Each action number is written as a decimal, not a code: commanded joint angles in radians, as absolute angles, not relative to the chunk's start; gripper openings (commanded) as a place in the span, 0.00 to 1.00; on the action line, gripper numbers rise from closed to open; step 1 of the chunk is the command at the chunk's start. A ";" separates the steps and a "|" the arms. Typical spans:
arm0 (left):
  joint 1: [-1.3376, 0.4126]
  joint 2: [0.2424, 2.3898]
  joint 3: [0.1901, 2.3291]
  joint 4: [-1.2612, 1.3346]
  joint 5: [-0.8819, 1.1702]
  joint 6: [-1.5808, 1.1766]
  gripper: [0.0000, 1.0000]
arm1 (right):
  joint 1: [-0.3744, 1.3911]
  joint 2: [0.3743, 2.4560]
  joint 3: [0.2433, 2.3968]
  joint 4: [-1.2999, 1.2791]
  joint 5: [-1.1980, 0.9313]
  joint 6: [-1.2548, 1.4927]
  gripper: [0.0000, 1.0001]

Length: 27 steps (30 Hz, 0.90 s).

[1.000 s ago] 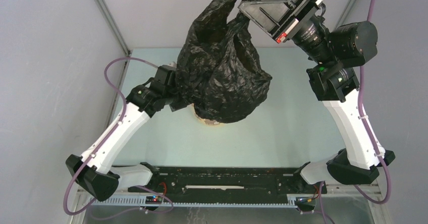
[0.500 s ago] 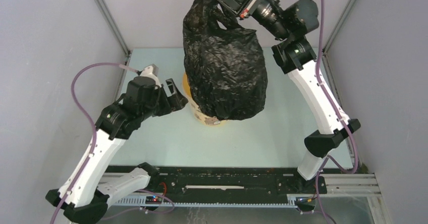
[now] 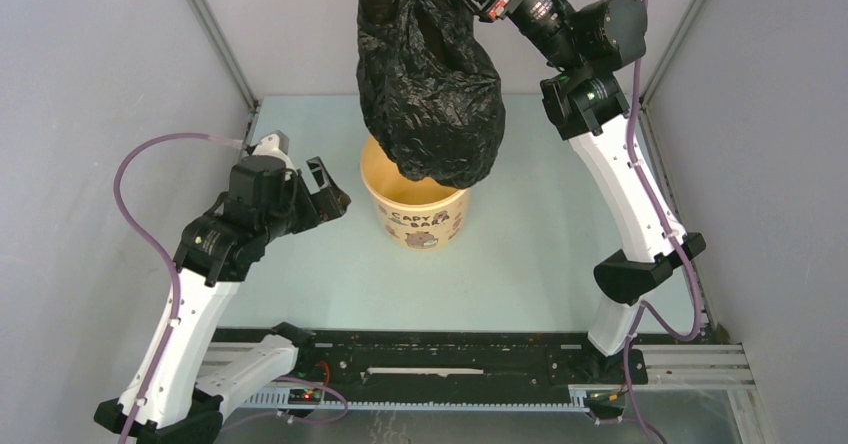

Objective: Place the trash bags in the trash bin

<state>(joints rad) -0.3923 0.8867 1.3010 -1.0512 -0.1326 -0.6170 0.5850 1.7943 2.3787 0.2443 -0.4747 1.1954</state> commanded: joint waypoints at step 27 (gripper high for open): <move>-0.411 0.938 1.375 -0.552 0.231 -0.551 0.96 | 0.430 1.603 1.637 0.297 -0.564 1.186 0.00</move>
